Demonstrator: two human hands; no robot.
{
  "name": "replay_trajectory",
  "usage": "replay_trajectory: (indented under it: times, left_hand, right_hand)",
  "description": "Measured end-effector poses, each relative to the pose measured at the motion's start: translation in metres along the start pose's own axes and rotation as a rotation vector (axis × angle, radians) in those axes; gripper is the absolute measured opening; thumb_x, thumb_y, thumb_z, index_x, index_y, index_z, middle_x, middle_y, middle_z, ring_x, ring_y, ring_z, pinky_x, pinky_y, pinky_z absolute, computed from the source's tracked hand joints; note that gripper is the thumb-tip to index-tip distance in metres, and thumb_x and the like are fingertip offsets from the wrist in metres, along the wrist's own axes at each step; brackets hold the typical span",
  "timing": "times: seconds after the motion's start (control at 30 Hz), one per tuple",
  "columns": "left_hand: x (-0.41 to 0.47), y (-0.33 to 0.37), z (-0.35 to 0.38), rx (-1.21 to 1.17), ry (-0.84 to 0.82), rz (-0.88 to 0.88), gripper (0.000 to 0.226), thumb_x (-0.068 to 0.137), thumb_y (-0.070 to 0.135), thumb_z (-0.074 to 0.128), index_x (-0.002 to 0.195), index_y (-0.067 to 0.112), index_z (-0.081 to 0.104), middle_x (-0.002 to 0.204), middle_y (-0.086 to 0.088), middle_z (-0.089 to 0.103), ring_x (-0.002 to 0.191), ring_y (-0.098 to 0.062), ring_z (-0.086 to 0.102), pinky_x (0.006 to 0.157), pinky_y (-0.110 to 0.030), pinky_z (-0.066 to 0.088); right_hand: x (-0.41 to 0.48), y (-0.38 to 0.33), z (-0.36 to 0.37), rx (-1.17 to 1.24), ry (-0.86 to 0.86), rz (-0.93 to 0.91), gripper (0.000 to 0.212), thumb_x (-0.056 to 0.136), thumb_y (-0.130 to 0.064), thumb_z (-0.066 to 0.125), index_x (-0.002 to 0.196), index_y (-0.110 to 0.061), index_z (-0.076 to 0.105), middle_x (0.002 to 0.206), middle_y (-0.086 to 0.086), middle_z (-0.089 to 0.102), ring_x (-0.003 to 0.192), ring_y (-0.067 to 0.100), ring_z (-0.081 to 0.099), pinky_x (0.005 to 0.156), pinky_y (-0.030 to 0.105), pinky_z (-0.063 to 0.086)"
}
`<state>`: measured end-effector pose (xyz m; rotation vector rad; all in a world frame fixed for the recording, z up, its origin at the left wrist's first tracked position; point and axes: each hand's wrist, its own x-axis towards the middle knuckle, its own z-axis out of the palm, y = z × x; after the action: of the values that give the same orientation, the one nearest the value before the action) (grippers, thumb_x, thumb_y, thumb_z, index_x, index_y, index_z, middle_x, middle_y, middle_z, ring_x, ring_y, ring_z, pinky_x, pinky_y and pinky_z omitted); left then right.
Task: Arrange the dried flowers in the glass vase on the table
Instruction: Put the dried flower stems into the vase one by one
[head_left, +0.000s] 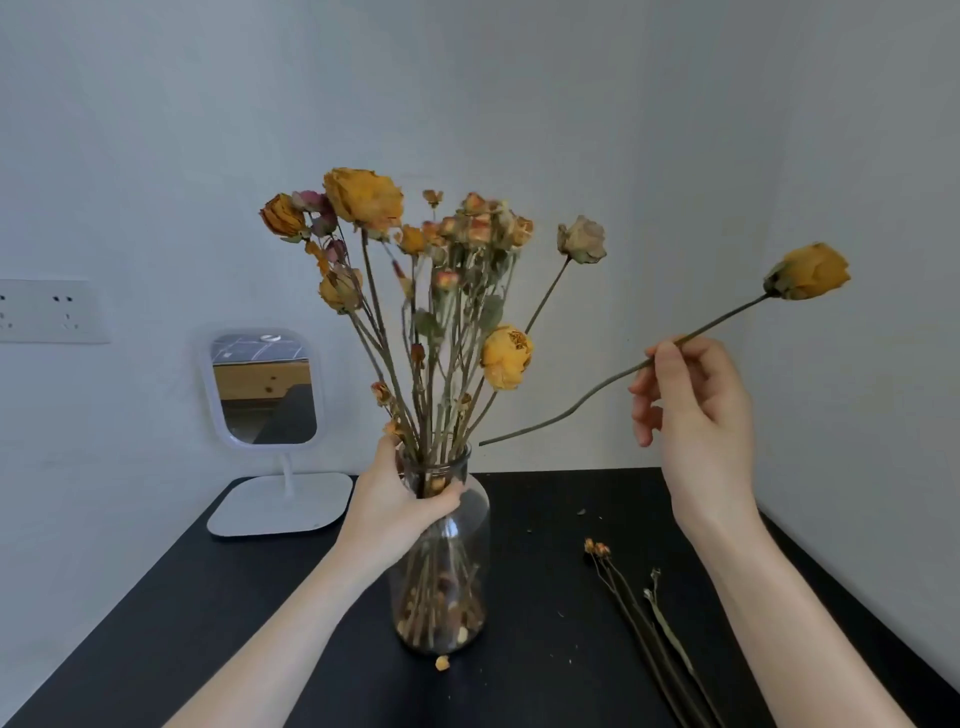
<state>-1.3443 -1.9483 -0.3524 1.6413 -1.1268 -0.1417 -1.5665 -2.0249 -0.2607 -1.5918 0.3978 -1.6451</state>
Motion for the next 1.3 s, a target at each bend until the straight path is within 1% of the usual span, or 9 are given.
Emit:
replay_trajectory:
  times: [0.13, 0.27, 0.4, 0.6, 0.73, 0.83, 1.0, 1.13, 1.3]
  left_hand:
    - [0.0, -0.002, 0.0, -0.088, -0.065, -0.045, 0.053, 0.072, 0.03, 0.075, 0.106, 0.045, 0.037, 0.1, 0.031, 0.051, 0.091, 0.011, 0.05, 0.073, -0.007, 0.036]
    - [-0.002, 0.001, 0.001, -0.125, -0.025, -0.038, 0.07, 0.062, 0.045, 0.078, 0.118, 0.034, 0.038, 0.104, 0.03, 0.05, 0.095, 0.011, 0.049, 0.081, -0.01, 0.036]
    - [-0.004, 0.003, 0.001, -0.117, -0.004, -0.041, 0.078, 0.052, 0.058, 0.074, 0.118, 0.036, 0.037, 0.102, 0.031, 0.05, 0.093, 0.012, 0.049, 0.078, -0.007, 0.037]
    - [-0.004, -0.005, 0.002, -0.079, 0.013, -0.039, 0.063, 0.064, 0.048, 0.076, 0.115, 0.041, 0.039, 0.098, 0.034, 0.052, 0.088, 0.017, 0.05, 0.072, -0.005, 0.037]
    - [-0.004, -0.007, 0.002, -0.068, 0.021, -0.037, 0.062, 0.064, 0.049, 0.076, 0.116, 0.039, 0.043, 0.099, 0.031, 0.055, 0.091, 0.014, 0.052, 0.073, -0.006, 0.039]
    - [-0.005, -0.006, 0.001, -0.052, 0.012, -0.027, 0.061, 0.063, 0.051, 0.072, 0.116, 0.037, 0.044, 0.098, 0.029, 0.057, 0.092, 0.012, 0.053, 0.073, -0.008, 0.041]
    - [-0.007, -0.007, 0.001, -0.058, 0.002, -0.021, 0.063, 0.061, 0.053, 0.069, 0.117, 0.035, 0.047, 0.102, 0.022, 0.062, 0.094, 0.01, 0.056, 0.078, -0.013, 0.044]
    - [-0.007, -0.008, 0.001, -0.033, 0.004, -0.017, 0.054, 0.066, 0.047, 0.071, 0.113, 0.032, 0.05, 0.094, 0.023, 0.063, 0.088, 0.018, 0.056, 0.067, -0.009, 0.043]
    - [-0.007, -0.007, 0.001, -0.03, 0.005, -0.007, 0.051, 0.068, 0.047, 0.071, 0.112, 0.033, 0.05, 0.091, 0.026, 0.063, 0.088, 0.021, 0.055, 0.064, -0.006, 0.041]
  right_hand:
    - [-0.002, -0.006, 0.005, 0.018, -0.045, -0.009, 0.017, 0.097, -0.02, 0.043, 0.085, -0.023, 0.055, 0.063, -0.01, 0.058, 0.053, 0.004, 0.051, 0.042, 0.015, 0.041]
    - [-0.006, -0.01, 0.012, 0.039, -0.107, -0.019, 0.017, 0.097, -0.019, 0.042, 0.086, -0.02, 0.055, 0.064, -0.007, 0.057, 0.055, 0.007, 0.05, 0.042, 0.017, 0.041]
    - [-0.008, -0.013, 0.021, -0.01, -0.161, -0.055, 0.016, 0.097, -0.018, 0.042, 0.085, -0.019, 0.053, 0.067, -0.004, 0.055, 0.056, 0.008, 0.049, 0.044, 0.017, 0.041]
    - [-0.005, -0.013, 0.041, -0.191, -0.254, -0.068, 0.01, 0.094, -0.021, 0.048, 0.088, -0.023, 0.055, 0.071, -0.008, 0.056, 0.063, 0.003, 0.054, 0.055, 0.019, 0.042]
    - [-0.006, -0.012, 0.06, -0.369, -0.289, -0.108, 0.008, 0.091, -0.024, 0.055, 0.087, -0.02, 0.061, 0.068, -0.014, 0.057, 0.063, -0.005, 0.056, 0.056, 0.01, 0.045]
    - [-0.012, -0.007, 0.072, -0.479, -0.294, -0.13, 0.013, 0.09, -0.026, 0.058, 0.09, -0.017, 0.066, 0.067, -0.014, 0.058, 0.057, -0.002, 0.055, 0.055, 0.008, 0.046]
    - [-0.029, 0.004, 0.087, -0.659, -0.287, -0.184, 0.02, 0.089, -0.031, 0.058, 0.094, -0.017, 0.071, 0.076, -0.004, 0.069, 0.065, 0.008, 0.063, 0.06, 0.023, 0.054]
    - [-0.041, 0.018, 0.092, -0.735, -0.302, -0.166, 0.02, 0.089, -0.031, 0.058, 0.099, -0.019, 0.071, 0.084, -0.001, 0.072, 0.071, 0.012, 0.066, 0.063, 0.022, 0.053]
    - [-0.045, 0.026, 0.093, -0.808, -0.305, -0.164, 0.019, 0.09, -0.033, 0.057, 0.096, -0.019, 0.07, 0.082, -0.001, 0.072, 0.07, 0.014, 0.067, 0.06, 0.022, 0.049]
